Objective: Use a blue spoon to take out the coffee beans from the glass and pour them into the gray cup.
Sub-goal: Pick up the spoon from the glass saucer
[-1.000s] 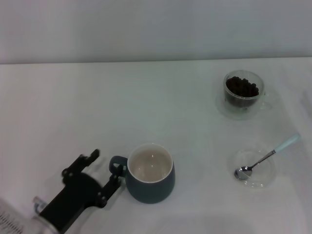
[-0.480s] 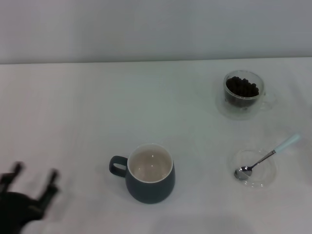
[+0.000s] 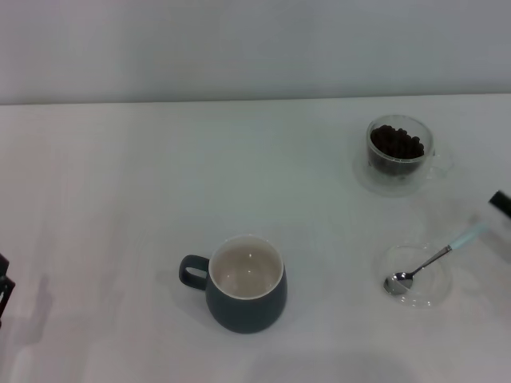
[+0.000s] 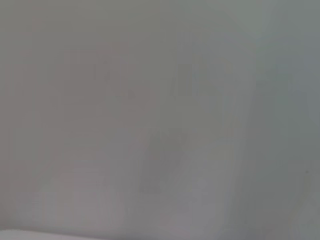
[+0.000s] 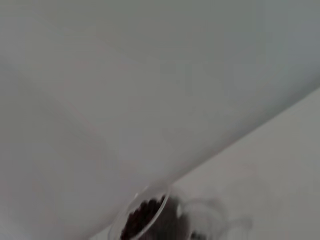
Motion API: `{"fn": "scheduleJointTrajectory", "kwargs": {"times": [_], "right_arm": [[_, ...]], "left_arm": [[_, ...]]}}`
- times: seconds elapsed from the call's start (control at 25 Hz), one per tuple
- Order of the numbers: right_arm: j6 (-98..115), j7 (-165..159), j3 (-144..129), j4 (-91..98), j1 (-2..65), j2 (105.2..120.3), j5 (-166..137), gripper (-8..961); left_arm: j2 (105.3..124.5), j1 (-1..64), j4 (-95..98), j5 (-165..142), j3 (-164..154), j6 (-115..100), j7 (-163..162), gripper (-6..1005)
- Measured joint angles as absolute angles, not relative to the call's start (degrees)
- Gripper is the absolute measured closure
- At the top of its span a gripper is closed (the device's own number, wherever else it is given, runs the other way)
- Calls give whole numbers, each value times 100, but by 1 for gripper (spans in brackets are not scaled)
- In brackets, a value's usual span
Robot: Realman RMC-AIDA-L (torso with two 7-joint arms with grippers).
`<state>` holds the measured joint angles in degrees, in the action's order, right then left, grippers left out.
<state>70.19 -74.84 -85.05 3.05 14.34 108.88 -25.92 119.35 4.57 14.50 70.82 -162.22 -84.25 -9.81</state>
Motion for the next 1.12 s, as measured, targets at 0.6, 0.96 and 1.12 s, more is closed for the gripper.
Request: {"fn": "scheduleJointTrajectory", "kwargs": {"times": [0.6,0.96,1.12], "right_arm": [[6873,-7601,-8778,349,1502,11207,-2681,138],[6827,-7836,-8755,322,1474,11241,-2654,292],[6833,-7839,-8747,323,1452,11241,-2636,379]], "left_arm": [[11930,713,1315,7091,-16228,-8420,-990,197],[11926,747,1301,7098,-16215,-8435,-987,198],[11926,747,1300,7105,-16215,-8443,-985,197]]}}
